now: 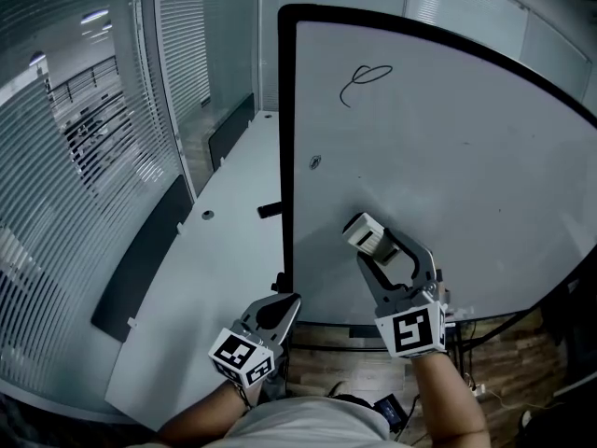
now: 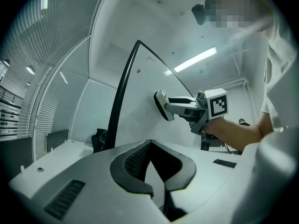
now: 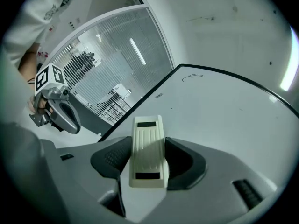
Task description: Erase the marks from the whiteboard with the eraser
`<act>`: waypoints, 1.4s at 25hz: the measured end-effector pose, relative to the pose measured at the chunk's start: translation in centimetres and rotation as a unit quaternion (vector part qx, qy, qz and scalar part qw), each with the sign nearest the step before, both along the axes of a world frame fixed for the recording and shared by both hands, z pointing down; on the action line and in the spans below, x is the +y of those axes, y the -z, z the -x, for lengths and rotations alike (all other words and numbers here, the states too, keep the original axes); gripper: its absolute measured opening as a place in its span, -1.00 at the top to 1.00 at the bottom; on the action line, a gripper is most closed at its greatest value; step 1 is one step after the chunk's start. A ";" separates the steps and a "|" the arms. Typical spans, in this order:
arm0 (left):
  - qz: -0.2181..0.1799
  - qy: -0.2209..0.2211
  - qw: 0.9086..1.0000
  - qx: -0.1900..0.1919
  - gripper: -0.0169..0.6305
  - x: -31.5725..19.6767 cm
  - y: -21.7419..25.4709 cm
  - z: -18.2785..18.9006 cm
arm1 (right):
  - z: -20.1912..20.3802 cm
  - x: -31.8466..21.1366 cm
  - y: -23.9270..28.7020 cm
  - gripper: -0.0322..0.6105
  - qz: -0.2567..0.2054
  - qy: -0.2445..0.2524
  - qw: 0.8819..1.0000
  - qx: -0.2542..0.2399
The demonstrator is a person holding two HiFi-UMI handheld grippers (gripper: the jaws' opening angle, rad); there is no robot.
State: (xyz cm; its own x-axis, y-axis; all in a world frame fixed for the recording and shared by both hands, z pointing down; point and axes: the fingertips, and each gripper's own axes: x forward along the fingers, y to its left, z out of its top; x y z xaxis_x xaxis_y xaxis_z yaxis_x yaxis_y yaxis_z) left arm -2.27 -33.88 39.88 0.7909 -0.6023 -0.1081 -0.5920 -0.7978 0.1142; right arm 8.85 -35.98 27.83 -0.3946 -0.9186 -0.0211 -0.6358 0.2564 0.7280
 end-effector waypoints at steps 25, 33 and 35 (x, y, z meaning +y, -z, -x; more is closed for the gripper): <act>-0.027 0.018 0.999 0.003 0.92 12.3 3.1 -10.3 | -10.3 18.0 -6.2 0.17 0.059 0.083 0.951 -0.291; -0.024 0.001 1.000 0.000 0.93 20.3 3.0 -15.5 | -15.5 26.3 -8.4 0.17 0.090 0.075 0.942 -0.313; -0.022 -0.002 1.000 -0.004 0.92 22.5 2.8 -16.4 | -16.8 28.2 -9.4 0.17 0.100 0.074 0.941 -0.314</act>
State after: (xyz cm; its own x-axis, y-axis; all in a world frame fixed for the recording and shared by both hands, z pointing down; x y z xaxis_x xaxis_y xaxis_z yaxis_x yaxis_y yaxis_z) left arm 14.18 -11.36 37.13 0.7939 -0.5946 -0.1271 -0.5901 -0.8039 0.0744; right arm 25.65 -7.77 37.19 -0.4851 -0.8654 -0.1257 -0.8717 0.4672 0.1478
